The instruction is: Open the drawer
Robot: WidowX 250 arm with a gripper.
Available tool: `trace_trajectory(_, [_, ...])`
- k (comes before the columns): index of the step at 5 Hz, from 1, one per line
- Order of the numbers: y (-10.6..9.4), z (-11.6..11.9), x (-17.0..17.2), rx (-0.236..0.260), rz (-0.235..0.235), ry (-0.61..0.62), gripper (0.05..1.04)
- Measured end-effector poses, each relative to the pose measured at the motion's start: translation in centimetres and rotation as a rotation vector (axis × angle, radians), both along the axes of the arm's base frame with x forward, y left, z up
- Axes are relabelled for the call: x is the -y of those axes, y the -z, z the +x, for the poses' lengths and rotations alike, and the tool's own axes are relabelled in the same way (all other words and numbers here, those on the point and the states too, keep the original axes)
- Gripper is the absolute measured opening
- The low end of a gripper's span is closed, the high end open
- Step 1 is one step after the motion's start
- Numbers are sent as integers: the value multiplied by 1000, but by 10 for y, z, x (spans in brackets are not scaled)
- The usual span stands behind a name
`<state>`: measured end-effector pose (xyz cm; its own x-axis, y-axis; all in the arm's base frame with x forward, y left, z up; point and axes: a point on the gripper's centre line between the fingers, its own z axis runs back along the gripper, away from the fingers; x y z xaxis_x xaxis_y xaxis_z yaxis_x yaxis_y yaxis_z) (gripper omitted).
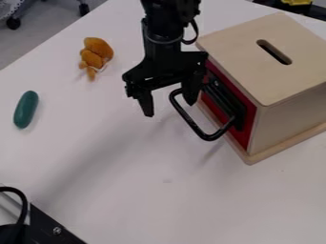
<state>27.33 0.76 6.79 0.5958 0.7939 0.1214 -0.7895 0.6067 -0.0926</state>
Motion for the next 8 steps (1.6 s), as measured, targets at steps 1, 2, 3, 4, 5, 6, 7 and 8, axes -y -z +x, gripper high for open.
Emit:
trace_trajectory(1, [9, 3, 6, 9, -31, 7, 1001])
trace_trajectory(2, [22, 4, 10, 15, -60, 40, 960])
trace_trajectory(3, [27, 4, 9, 36, -70, 47, 679])
trace_trajectory(4, [29, 3, 8, 44, -57, 45, 383])
trace_trajectory(5, [32, -2, 7, 36, -64, 16, 186])
trace_trajectory(6, [32, -5, 5, 40, -61, -5, 140])
trace_trajectory(7, [31, -16, -3, 37, -37, -32, 124])
trace_trajectory(8, [30, -32, -15, 34, -30, -69, 123])
